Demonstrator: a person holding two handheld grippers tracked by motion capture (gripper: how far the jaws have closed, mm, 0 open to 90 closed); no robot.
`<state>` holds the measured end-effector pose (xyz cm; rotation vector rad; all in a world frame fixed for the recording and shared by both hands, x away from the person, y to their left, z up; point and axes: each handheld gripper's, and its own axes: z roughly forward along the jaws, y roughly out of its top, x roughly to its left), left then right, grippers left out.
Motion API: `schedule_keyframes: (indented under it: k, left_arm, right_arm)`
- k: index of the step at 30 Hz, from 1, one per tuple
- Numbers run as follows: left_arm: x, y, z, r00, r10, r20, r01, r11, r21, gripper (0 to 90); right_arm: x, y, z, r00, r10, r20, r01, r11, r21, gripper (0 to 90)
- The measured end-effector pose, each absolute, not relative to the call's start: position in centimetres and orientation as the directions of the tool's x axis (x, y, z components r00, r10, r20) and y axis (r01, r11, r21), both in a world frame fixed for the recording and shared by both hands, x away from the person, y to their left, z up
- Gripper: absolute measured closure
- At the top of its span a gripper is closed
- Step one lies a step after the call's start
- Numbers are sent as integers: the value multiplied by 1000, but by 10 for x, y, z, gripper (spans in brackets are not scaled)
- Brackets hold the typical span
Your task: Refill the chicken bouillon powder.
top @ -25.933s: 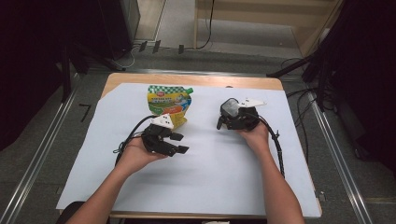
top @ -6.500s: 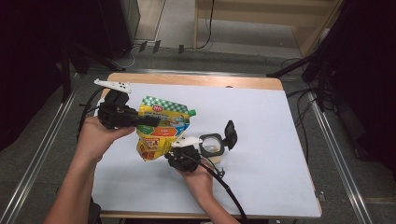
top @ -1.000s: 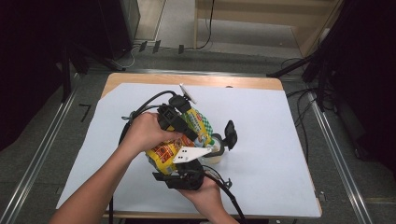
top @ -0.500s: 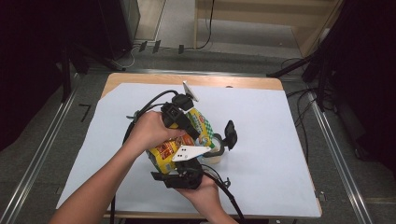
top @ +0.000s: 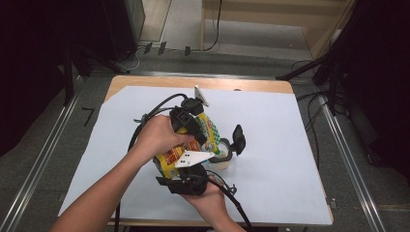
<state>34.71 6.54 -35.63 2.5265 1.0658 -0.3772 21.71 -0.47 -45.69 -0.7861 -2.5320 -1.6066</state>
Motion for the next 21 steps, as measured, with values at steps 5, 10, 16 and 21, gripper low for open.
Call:
schedule_keyframes:
  k: [5,10,16,21]
  left_arm:
    - [348,63,-354,678,637,-368,730,-644,231,848]
    - [351,62,-350,687,617,-385,718,-658,227,825]
    - [356,60,-349,683,616,-393,719,-660,215,812]
    - [357,58,-348,684,614,-395,718,-663,212,800]
  right_arm:
    - [219,-5,-455,-871,386,303,437,329,837,651]
    - [219,-5,-452,-870,363,334,449,305,840,656]
    - [221,-4,-450,-869,359,340,452,299,841,656]
    - [221,-5,-450,-870,346,351,455,288,843,660]
